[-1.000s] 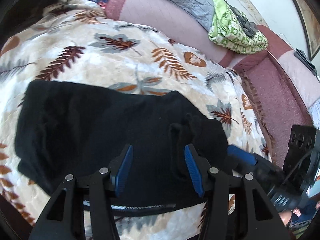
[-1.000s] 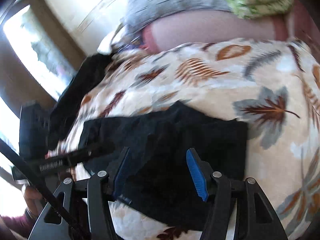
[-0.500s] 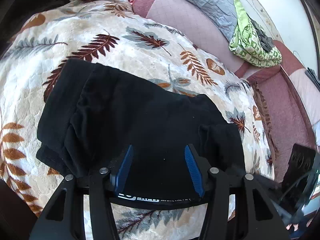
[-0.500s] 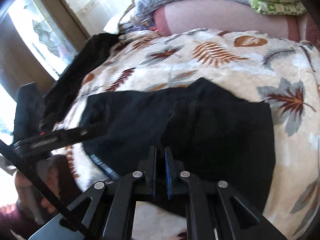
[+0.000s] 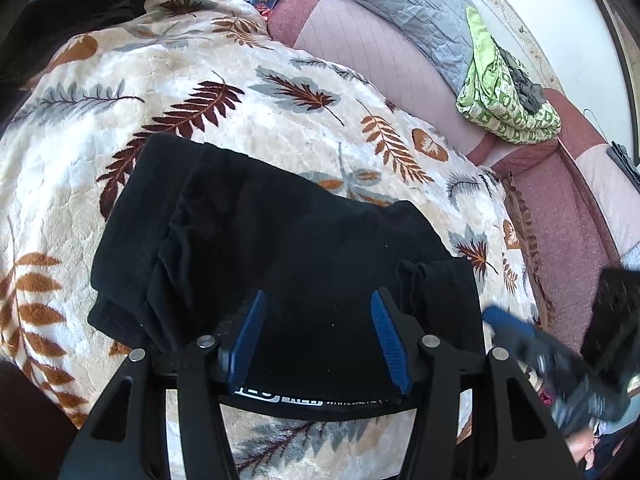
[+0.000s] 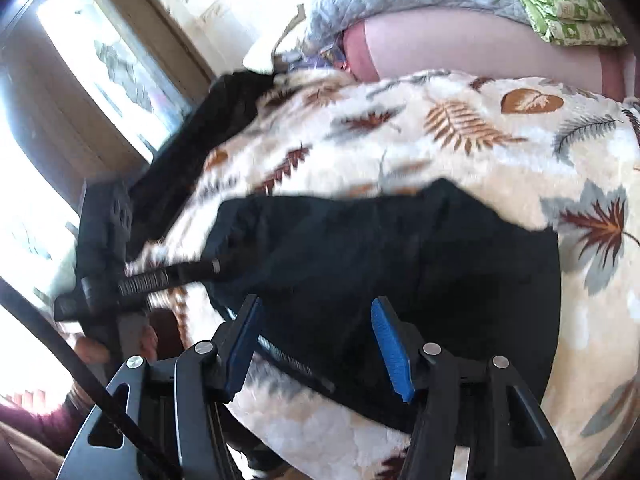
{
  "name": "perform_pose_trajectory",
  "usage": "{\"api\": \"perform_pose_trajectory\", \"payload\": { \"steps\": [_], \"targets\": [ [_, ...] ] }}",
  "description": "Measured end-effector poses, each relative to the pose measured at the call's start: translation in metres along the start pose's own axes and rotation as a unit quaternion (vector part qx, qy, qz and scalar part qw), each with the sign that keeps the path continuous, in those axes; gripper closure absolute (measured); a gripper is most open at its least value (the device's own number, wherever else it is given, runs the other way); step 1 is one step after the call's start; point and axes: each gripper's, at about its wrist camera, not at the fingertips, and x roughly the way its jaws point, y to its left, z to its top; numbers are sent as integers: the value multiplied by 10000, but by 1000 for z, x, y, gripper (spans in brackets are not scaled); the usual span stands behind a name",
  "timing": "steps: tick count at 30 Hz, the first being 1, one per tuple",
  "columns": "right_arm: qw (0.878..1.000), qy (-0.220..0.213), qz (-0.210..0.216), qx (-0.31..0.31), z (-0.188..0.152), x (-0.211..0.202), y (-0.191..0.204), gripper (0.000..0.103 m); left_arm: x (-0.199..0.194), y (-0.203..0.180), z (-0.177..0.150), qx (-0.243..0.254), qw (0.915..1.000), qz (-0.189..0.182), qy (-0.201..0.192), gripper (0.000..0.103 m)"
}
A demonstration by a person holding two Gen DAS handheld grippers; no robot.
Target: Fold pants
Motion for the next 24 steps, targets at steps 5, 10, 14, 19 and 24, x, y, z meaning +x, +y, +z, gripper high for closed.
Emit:
{"api": "perform_pose_trajectory", "payload": {
  "steps": [5, 10, 14, 19, 24],
  "targets": [
    [9972, 300, -139, 675, 15, 46, -39, 41, -13, 3, -1, -32, 9999, 52, -132, 48],
    [9943, 628, -308, 801, 15, 70, -46, 33, -42, 44, 12, -724, 9942, 246, -760, 36],
    [9959, 719, -464, 295, 33, 59, -18, 33, -49, 82, 15, -1231, 9875, 414, -893, 36],
    [9938, 1100, -174, -1, 61, 80, 22, 25, -38, 105, 0, -1404, 9864, 539, -657, 36],
    [9842, 1761, 203, -29, 84, 135, 62, 23, -26, 109, -9, -1400, 9868, 484, -654, 23]
  ]
}}
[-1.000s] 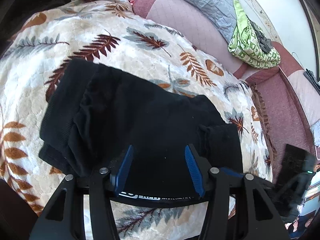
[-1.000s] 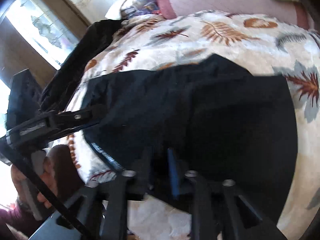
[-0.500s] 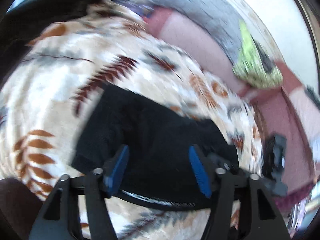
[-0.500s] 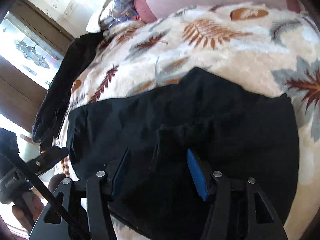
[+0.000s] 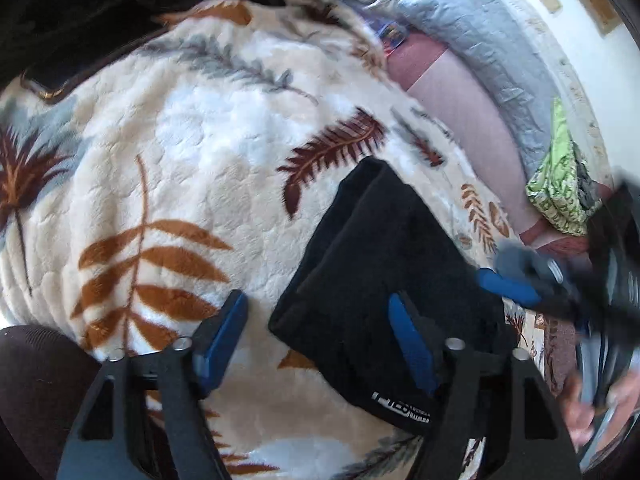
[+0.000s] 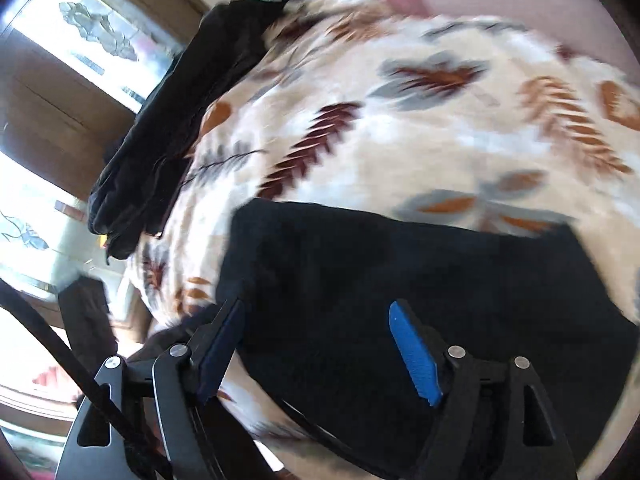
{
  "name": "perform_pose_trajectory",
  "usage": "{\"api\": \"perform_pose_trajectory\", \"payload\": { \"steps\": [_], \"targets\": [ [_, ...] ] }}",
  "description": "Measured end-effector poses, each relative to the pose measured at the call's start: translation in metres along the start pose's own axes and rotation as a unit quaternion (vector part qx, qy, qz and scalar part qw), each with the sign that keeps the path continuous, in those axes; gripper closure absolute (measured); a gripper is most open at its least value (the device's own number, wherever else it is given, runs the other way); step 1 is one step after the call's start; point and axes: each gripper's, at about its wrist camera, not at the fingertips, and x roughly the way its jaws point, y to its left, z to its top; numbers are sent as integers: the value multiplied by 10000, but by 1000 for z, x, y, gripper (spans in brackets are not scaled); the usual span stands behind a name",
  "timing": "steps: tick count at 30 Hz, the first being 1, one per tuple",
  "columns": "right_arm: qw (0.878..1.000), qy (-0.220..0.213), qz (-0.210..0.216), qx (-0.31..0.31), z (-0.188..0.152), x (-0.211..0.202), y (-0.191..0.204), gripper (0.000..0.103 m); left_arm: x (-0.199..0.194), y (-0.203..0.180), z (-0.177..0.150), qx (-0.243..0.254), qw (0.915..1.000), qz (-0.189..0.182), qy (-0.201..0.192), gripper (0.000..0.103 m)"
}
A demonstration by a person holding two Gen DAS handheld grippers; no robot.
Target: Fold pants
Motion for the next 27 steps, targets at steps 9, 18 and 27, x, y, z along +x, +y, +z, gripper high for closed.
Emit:
{"api": "perform_pose_trajectory", "payload": {
  "steps": [9, 18, 27],
  "targets": [
    [9877, 1277, -890, 124, 65, 100, 52, 15, 8, -10, -16, 325, 9980, -516, -138, 75],
    [9459, 2179, -2210, -943, 60, 160, 88, 11, 3, -11, -16, 304, 9970, -679, -207, 79],
    [9771, 1236, -1620, -613, 47, 79, 55, 75, -30, -62, -21, 818, 9889, -1205, -300, 94]
  ]
}}
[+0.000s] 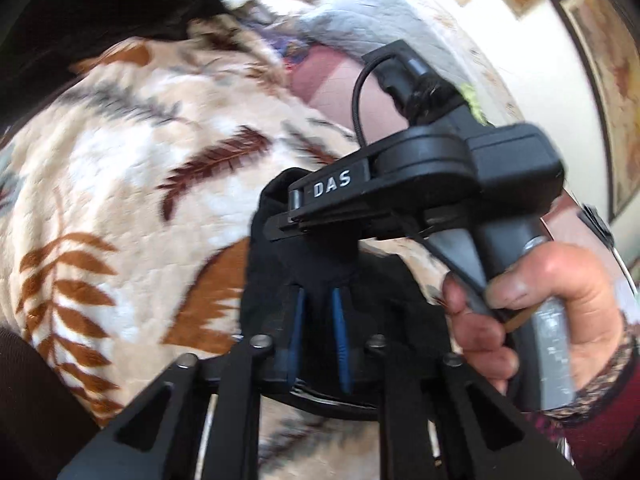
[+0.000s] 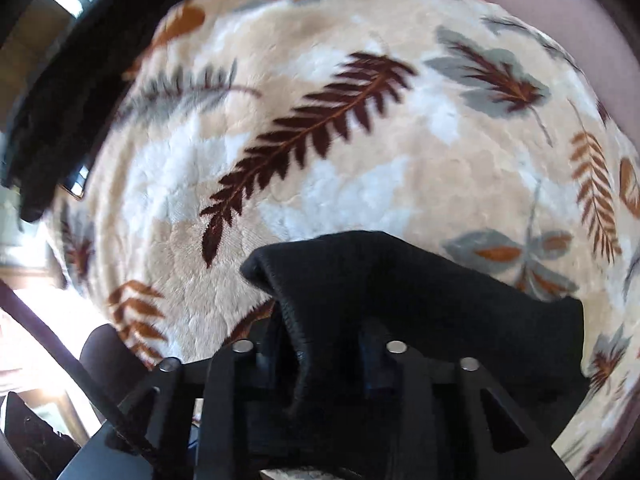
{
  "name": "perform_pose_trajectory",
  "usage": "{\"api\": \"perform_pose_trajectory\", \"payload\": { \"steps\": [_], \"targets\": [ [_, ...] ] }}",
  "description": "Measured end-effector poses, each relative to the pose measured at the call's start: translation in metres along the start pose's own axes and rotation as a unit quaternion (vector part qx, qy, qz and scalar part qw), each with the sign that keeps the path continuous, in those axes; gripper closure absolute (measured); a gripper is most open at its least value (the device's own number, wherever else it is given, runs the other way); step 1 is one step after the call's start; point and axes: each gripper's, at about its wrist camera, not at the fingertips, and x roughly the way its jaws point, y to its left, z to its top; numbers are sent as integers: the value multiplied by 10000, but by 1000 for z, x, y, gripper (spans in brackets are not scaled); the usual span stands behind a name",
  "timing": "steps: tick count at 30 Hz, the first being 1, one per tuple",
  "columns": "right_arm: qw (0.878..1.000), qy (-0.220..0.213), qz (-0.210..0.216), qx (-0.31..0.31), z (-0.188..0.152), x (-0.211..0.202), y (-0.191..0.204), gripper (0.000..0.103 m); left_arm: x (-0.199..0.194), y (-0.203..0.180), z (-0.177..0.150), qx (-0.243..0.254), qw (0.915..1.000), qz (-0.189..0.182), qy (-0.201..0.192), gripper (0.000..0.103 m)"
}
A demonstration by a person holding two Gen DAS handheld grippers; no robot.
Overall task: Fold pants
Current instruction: 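Lift the held pants edge with both grippers and fold it over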
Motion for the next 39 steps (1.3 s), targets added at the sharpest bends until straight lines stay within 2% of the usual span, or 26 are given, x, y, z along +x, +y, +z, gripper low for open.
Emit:
{"api": "perform_pose_trajectory", "payload": {
  "steps": [6, 10, 16, 21, 24, 26, 27, 30, 32, 33, 36, 39],
  "targets": [
    [9970, -540, 386, 400, -40, -38, -42, 79, 4, -54, -5, 821, 9957, -322, 266, 94],
    [9907, -910, 663, 769, -74, -60, -67, 83, 14, -88, -16, 1398, 9861, -499, 747, 94],
    [9730, -1566, 1023, 1353, -123, -93, -111, 84, 21, -141, -42, 2201, 9633, -849, 1284, 94],
    [9556, -1904, 1268, 1860, -163, -103, -145, 84, 37, -180, -64, 2484, 9408, -1242, 1945, 94],
    [9460, -2025, 1394, 2114, -182, -100, -165, 84, 48, -200, -72, 2802, 9257, -1295, 2184, 93],
    [9415, -2169, 1373, 2183, -198, -97, -179, 84, 53, -214, -76, 2993, 9158, -1325, 2327, 87],
    [9400, -2237, 1352, 2191, -204, -95, -182, 84, 55, -220, -77, 3074, 9121, -1315, 2374, 82],
    [9313, -2512, 1439, 2212, -223, -86, -201, 84, 67, -235, -74, 3170, 9056, -1212, 2542, 80],
    [9237, -2737, 1532, 2200, -236, -79, -214, 84, 77, -240, -66, 3064, 9066, -1148, 2666, 79],
    [9188, -2839, 1600, 2225, -242, -75, -223, 84, 82, -241, -62, 3038, 9024, -1107, 2848, 78],
    [8945, -3148, 1988, 2474, -258, -62, -254, 84, 92, -250, -50, 3109, 8995, -965, 2913, 77],
    [8767, -3154, 2273, 2832, -259, -52, -283, 84, 108, -257, -41, 3022, 8853, -1197, 3325, 73]
  ]
}}
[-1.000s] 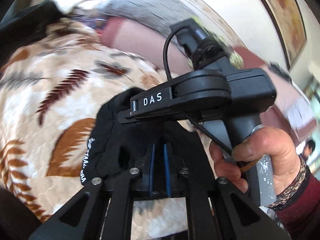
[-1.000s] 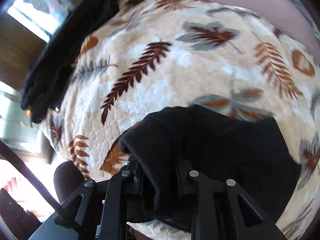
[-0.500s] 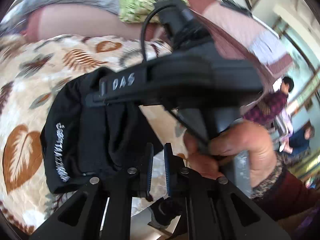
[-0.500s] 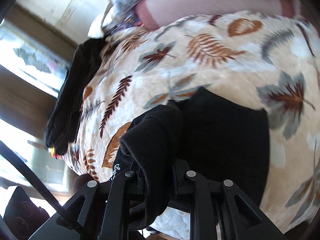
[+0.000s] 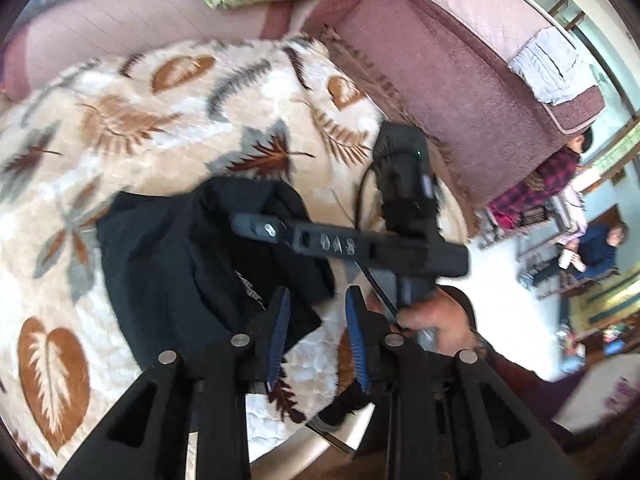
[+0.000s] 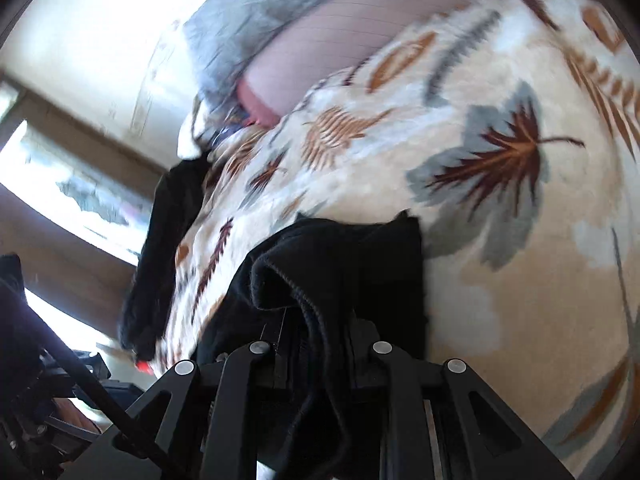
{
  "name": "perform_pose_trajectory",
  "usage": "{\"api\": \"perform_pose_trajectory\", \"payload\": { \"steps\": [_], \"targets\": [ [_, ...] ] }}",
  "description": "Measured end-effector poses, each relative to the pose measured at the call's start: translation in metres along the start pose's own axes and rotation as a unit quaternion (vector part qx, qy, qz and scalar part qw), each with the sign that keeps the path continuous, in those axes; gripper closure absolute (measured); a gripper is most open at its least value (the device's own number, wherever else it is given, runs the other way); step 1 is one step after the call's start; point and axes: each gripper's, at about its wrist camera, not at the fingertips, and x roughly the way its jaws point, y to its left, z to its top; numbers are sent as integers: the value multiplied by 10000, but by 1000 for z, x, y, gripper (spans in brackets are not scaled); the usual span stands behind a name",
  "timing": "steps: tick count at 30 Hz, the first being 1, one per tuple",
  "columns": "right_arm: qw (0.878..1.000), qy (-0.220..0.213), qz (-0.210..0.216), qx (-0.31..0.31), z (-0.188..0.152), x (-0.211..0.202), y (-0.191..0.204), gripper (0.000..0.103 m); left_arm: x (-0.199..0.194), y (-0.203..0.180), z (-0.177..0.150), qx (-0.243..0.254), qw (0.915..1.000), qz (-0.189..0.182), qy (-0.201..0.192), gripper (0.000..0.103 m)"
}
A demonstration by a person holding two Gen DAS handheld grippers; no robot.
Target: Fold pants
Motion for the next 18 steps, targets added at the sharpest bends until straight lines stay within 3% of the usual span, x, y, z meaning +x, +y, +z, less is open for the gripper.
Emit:
{"api": "perform_pose_trajectory", "payload": {
  "steps": [2, 5, 8, 13, 15, 18],
  "targets": [
    [9992, -30, 304, 270, 12, 3, -10, 84, 7, 2, 8, 66, 9984, -474, 286, 66],
    [9971, 41, 446, 622, 19, 15, -24, 84, 15, 3, 15, 200, 9961, -752, 419, 65],
    [9956, 126, 496, 791, 20, 26, -31, 84, 26, 16, 15, -25, 9938, -1000, 479, 65],
    [9960, 142, 450, 761, 21, 32, -33, 84, 30, 33, 4, -366, 9929, -1061, 391, 65],
    [9958, 141, 443, 790, 20, 32, -36, 83, 21, 39, -5, -484, 9927, -1092, 155, 64],
    [9957, 127, 406, 824, 19, 32, -39, 82, 5, 46, -21, -617, 9947, -803, -198, 62]
  ]
}}
